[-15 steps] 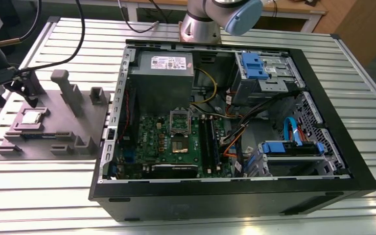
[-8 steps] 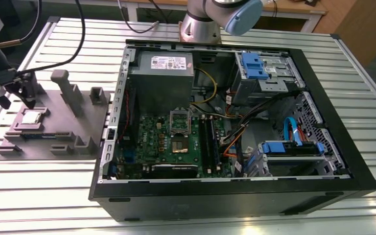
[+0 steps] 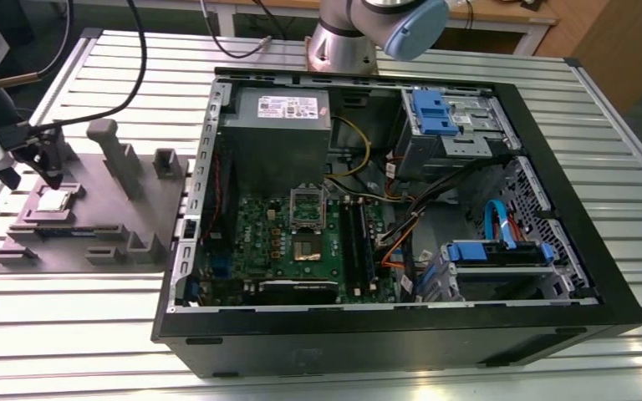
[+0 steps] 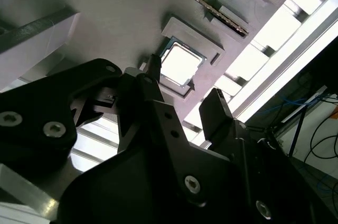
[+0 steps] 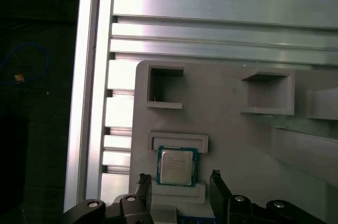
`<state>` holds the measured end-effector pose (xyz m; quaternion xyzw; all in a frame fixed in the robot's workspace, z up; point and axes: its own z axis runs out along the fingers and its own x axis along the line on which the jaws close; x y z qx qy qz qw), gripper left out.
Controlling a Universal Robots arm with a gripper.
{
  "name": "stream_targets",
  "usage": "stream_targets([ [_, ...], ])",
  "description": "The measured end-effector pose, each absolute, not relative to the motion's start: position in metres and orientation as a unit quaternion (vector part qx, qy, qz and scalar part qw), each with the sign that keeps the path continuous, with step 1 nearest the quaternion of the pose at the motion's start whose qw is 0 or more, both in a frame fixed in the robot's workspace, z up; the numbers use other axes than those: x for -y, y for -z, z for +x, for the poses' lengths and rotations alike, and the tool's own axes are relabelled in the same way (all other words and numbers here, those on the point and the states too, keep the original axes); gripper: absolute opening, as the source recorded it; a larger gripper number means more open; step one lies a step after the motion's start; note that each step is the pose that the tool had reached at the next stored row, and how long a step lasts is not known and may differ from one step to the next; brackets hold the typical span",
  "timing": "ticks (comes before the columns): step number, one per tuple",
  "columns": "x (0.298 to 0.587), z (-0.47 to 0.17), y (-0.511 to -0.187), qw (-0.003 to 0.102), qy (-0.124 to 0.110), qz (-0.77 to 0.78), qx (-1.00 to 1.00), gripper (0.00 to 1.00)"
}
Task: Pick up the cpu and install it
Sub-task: 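Pick up the cpu and move it towards the insertion slot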
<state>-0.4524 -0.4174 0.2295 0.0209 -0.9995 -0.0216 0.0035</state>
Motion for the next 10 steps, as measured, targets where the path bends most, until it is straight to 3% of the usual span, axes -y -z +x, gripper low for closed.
stream_targets([
  [10,0.4174,-0.4524,-0.2291,0.003,0.022,0.021,1.0,0.56],
])
